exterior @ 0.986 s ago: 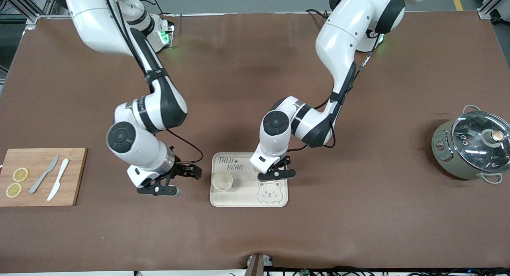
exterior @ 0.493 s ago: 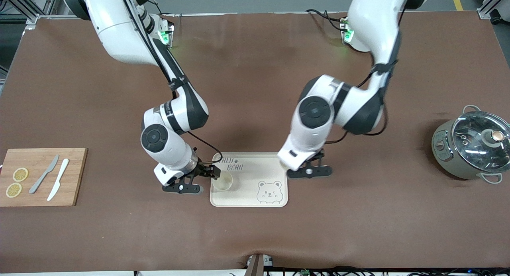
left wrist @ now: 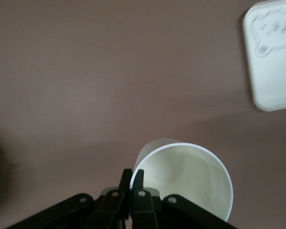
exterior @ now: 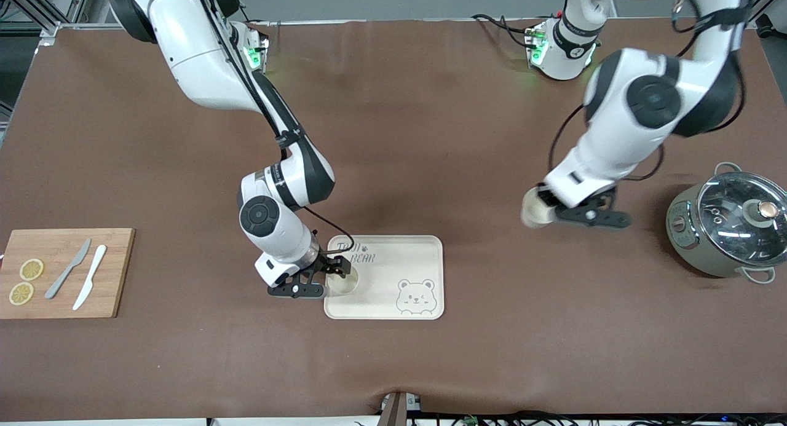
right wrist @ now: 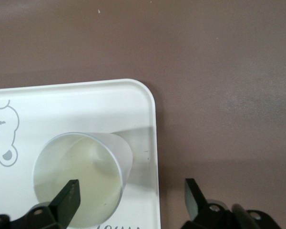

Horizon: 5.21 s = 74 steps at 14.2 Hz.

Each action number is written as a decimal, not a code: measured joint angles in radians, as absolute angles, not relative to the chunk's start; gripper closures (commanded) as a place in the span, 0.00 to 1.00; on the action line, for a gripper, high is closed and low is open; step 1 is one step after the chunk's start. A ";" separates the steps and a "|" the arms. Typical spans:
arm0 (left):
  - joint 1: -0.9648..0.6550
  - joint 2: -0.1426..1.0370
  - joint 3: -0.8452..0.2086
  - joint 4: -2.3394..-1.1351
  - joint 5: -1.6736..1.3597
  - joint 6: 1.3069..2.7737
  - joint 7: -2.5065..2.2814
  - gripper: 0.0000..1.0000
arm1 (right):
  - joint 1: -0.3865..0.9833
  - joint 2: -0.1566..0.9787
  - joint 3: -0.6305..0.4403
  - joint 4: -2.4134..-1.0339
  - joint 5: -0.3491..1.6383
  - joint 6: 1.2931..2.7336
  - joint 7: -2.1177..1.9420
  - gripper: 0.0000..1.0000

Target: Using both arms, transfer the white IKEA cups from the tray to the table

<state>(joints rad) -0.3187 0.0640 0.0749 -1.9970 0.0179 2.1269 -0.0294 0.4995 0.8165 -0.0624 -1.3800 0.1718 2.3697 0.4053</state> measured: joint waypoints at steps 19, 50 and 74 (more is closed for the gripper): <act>0.096 0.258 0.035 -2.355 -0.043 2.732 0.619 1.00 | 0.453 0.808 -0.092 -1.236 0.169 2.232 0.397 1.00; -0.266 0.269 -0.012 -1.724 -0.036 2.065 -0.170 0.00 | 0.024 0.820 -0.096 -1.294 0.079 2.207 -0.226 0.00; -0.181 0.027 -0.021 -1.443 0.001 1.490 -0.049 0.00 | 0.004 0.138 -0.098 -1.388 0.079 1.663 -0.083 0.00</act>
